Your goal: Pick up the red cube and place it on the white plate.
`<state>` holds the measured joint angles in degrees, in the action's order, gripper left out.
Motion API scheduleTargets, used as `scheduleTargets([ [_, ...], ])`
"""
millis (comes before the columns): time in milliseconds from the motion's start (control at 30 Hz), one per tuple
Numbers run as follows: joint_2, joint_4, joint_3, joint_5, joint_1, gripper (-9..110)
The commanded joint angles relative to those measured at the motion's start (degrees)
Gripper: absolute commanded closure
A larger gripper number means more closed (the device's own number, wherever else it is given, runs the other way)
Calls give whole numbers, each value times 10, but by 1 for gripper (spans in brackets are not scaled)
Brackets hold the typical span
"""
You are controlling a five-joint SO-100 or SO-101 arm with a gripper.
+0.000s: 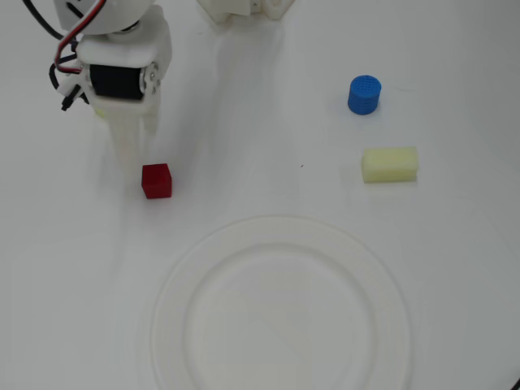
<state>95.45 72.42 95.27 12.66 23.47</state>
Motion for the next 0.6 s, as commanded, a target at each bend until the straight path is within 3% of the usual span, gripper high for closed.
scheduleTargets([
  [0, -18, 11, -62, 20, 4, 76],
  [567, -123, -14, -32, 77, -33, 77],
])
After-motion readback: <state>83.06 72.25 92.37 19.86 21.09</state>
